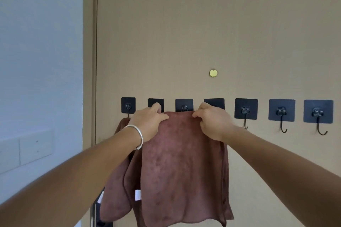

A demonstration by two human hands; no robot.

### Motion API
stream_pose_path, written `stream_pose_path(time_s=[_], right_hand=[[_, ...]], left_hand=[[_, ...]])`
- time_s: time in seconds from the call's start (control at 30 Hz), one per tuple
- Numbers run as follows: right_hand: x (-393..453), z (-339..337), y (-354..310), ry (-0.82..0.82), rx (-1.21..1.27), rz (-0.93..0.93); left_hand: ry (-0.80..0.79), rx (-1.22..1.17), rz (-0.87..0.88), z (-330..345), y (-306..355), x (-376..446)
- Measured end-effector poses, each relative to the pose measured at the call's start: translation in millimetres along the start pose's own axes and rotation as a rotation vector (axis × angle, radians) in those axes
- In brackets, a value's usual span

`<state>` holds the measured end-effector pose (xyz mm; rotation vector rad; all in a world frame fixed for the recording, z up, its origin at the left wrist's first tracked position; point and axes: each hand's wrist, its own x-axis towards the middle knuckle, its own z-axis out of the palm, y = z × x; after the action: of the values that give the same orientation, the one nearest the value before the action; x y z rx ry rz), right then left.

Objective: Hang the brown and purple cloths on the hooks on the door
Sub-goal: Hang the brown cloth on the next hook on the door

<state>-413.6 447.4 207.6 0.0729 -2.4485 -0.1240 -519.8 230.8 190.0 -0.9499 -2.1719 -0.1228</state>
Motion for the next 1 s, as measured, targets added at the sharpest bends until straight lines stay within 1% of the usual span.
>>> stream_pose_path(time_s=[0.23, 0.4, 0.53, 0.63, 0.73, 0.83, 0.9, 1.0], right_hand=[[13.3, 22.0, -5.0, -0.026, -0.200, 0.056], [8.9, 42.0, -13.1, -0.010, -0.374, 0.079], [5.5, 56.1, -23.9, -0.055, -0.429, 0.123], [0.6, 56.8, -36.0, -0.002, -0.439, 0.109], [-7.5, 64.8, -36.7, 0.117, -0.486, 0.057], [-15.8, 75.8, -34.5, 0.177, -0.518, 0.040], [-20.2, 79.9, -33.7, 0.204, -0.505, 0.062], [-26.2, 85.8, -31.3, 0.233, -0.343, 0.140]], left_hand=[[-0.040, 0.024, -0.003, 22.2, -7.1, 17.9], [-0.050, 0.020, 0.055, 40.0, -4.2, 19.1], [-0.026, 0.049, 0.120, 52.1, 3.3, 17.4], [-0.005, 0.060, 0.179, 57.4, 11.6, 14.0], [-0.003, 0.052, 0.205, 64.3, 19.9, 7.1], [-0.059, -0.074, 0.160, 74.5, 29.2, -1.8], [-0.103, -0.183, 0.120, 80.0, 35.1, -6.8], [-0.185, -0.379, 0.089, 87.3, 36.8, -11.6]])
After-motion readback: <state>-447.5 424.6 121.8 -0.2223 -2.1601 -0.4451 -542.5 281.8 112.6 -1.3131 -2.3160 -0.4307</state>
